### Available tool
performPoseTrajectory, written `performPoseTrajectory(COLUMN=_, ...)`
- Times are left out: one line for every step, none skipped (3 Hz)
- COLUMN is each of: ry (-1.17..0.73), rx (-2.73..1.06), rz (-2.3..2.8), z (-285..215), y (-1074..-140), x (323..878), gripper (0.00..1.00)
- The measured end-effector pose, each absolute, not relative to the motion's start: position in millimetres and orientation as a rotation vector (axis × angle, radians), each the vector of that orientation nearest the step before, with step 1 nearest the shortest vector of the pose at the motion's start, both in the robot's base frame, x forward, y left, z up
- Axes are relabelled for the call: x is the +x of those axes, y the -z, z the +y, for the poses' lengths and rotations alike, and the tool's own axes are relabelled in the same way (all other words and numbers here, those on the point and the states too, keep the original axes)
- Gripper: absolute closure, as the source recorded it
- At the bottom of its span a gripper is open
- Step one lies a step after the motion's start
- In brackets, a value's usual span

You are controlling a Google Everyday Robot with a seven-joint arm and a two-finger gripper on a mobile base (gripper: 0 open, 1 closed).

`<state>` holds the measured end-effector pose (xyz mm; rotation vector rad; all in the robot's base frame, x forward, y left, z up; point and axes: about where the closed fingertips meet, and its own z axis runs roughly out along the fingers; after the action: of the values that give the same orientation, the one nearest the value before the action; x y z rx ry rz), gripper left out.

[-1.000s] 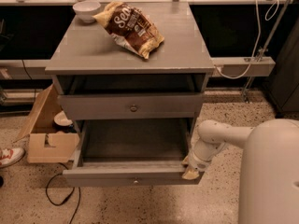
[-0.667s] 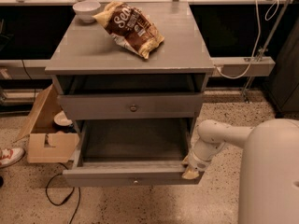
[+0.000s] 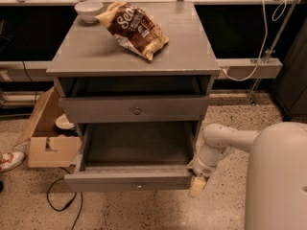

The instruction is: Open middle drawer

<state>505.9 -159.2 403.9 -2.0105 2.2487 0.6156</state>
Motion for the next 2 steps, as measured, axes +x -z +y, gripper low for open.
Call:
performPoseTrajectory(ry=-0.616, rx=-2.011, rz=2.248, z=-159, y=-405, x=506, gripper=0.00)
performPoseTrajectory(ry=-0.590, rx=-2.039, rz=2.158, z=-162, y=-432, x=501, gripper=0.00)
